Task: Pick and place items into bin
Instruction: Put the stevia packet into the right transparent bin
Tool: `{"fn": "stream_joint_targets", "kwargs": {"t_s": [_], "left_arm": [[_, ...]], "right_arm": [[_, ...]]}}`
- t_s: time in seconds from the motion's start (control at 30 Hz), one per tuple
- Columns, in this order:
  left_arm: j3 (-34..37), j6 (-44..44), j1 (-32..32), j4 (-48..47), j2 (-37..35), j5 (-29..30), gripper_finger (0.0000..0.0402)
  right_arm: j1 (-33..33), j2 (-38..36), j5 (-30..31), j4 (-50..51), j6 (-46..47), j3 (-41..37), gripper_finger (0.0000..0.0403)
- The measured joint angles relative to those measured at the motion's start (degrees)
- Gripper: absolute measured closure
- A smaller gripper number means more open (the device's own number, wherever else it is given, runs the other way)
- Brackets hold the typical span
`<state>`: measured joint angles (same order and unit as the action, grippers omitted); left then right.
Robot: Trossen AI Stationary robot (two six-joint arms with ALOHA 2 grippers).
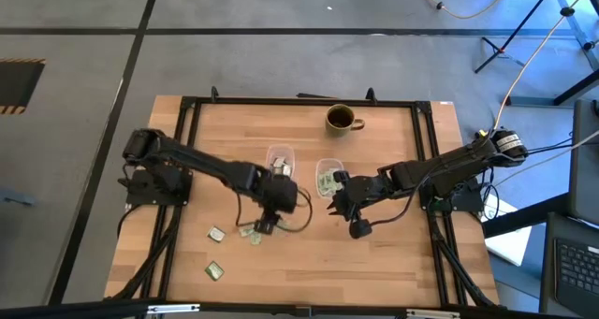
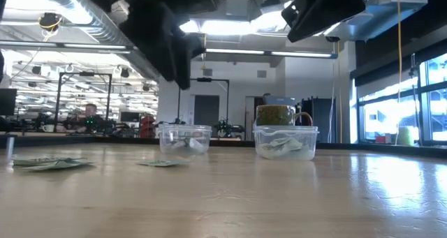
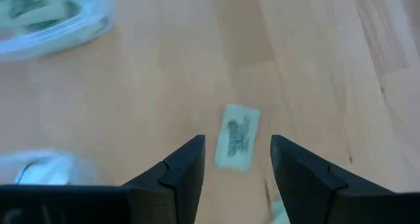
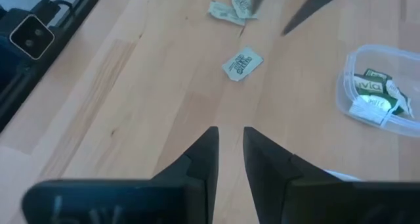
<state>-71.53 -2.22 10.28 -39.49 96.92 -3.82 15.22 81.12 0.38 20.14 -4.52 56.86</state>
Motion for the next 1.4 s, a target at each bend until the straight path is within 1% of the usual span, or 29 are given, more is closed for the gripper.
{"fn": "stream_joint_targets", "kwargs": {"t_s": [0.13,0.27,0.47,0.63,0.8,1.13,1.4], "left_arm": [[0.0,0.0,2.5,5.5,4.3,1.8,0.0235],[0.0,0.0,3.2,7.3,8.1,2.1,0.0235],[0.0,0.0,3.6,5.6,12.2,3.9,0.0236],[-0.1,0.0,3.6,3.7,15.1,3.1,0.0238],[-0.3,0.9,3.5,3.2,16.5,3.1,0.0249],[-0.2,1.0,3.5,3.2,16.8,3.0,0.0296],[-0.1,0.6,3.5,3.1,16.8,2.8,0.0325]], "right_arm": [[0.0,0.0,0.0,-0.2,-0.3,0.0,0.0328],[0.0,0.0,0.0,-0.2,-0.3,0.0,0.0328],[0.0,0.0,0.0,-0.3,-0.2,0.0,0.0328],[0.0,0.0,0.0,-0.2,-0.2,0.0,0.0328],[0.0,0.0,0.0,-0.2,-0.2,0.0,0.0328],[0.0,0.0,0.0,-0.2,-0.2,0.0,0.0328],[0.0,0.0,0.0,-0.2,-0.3,0.0,0.0328]]}}
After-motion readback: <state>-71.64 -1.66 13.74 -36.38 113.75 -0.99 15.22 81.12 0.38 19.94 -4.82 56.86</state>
